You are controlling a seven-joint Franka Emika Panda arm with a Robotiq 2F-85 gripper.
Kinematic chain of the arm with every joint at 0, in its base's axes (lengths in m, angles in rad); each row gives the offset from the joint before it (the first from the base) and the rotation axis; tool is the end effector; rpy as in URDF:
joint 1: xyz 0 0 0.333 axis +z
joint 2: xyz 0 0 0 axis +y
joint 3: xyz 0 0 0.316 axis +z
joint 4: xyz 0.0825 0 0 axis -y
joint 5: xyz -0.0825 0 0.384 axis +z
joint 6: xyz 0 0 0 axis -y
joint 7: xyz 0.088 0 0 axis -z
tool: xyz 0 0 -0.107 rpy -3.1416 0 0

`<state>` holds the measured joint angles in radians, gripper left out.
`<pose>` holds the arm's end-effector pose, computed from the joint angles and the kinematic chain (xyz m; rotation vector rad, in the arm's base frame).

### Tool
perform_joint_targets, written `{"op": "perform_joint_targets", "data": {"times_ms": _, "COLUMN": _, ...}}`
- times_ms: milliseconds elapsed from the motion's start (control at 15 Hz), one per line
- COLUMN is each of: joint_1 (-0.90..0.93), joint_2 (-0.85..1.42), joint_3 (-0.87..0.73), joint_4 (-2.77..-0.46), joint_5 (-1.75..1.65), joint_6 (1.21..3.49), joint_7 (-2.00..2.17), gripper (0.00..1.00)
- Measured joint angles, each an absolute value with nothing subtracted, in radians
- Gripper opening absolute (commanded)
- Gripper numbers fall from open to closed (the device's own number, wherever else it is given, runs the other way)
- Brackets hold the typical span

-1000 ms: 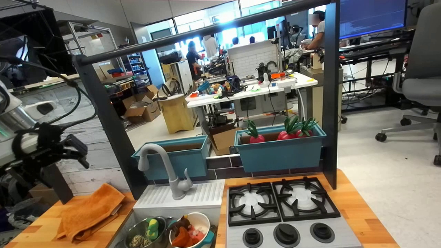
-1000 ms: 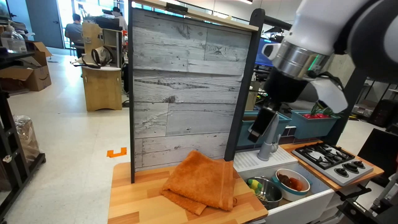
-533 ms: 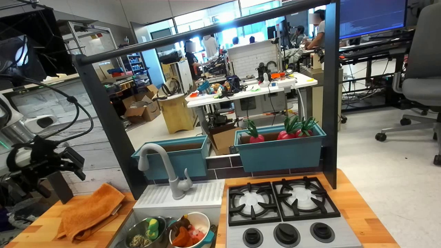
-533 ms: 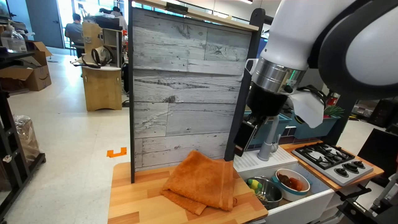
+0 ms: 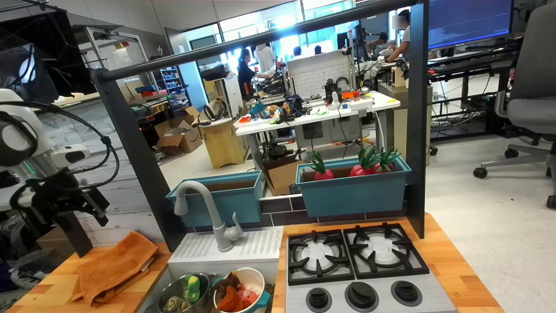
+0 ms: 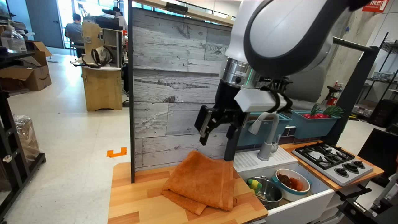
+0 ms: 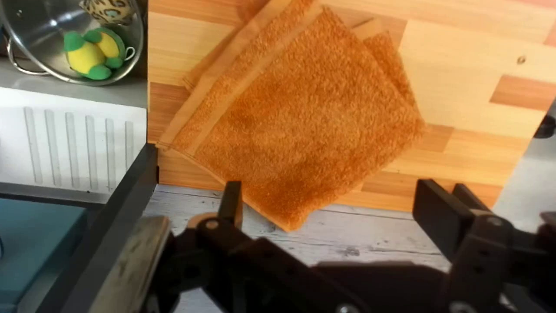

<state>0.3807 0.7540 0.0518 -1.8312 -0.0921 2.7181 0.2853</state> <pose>0.5903 0.2740 0.1306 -3.0788 -0.3279 -0.2006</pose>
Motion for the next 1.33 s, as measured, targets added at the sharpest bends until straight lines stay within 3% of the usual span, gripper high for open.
{"op": "perform_joint_targets", "data": {"times_ms": 467, "joint_1": 0.417, "joint_2": 0.866, "joint_3": 0.004, "joint_4": -1.721, "joint_5": -0.089, "joint_6": 2.706, "joint_7": 0.408, "gripper": 1.00}}
{"op": "perform_joint_targets", "data": {"times_ms": 867, "joint_1": 0.448, "joint_2": 0.974, "joint_3": -0.063, "joint_4": -1.634, "joint_5": -0.078, "joint_6": 2.532, "joint_7": 0.513, "gripper": 1.00}}
{"op": "perform_joint_targets", "data": {"times_ms": 1333, "joint_1": 0.461, "joint_2": 1.051, "joint_3": -0.074, "joint_4": -1.576, "joint_5": -0.085, "joint_6": 2.551, "joint_7": 0.517, "gripper": 1.00}}
